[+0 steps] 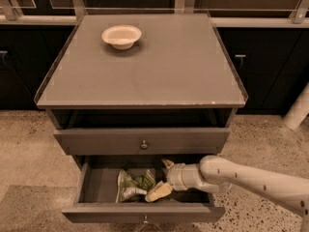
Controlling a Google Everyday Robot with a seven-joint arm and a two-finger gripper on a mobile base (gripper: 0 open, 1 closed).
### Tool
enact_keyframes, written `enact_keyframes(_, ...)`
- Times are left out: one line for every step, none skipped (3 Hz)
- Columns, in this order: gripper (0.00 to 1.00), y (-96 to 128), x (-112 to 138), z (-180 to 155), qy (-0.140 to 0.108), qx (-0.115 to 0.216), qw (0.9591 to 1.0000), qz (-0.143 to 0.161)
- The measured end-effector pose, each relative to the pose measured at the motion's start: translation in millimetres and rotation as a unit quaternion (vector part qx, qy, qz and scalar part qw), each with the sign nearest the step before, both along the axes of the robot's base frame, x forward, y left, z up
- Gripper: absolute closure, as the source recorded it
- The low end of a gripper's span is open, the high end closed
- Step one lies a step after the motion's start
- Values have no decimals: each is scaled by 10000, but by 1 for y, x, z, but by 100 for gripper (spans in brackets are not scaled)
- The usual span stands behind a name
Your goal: Pick green jalapeno chip bag from middle drawer and place on counter
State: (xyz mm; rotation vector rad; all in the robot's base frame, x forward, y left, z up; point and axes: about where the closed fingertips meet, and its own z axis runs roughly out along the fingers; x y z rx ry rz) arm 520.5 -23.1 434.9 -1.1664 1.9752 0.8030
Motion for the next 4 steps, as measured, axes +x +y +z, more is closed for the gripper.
enact_keyframes(0,4,18,-14,-72,113,9998,-151)
enact_keyframes(0,6,31,-25,-143,216,9991,-349)
enact_keyframes(0,10,38,-37,-134,274,9985,-456)
enact_keyframes(0,16,37,-46,-127,294,9981,-518)
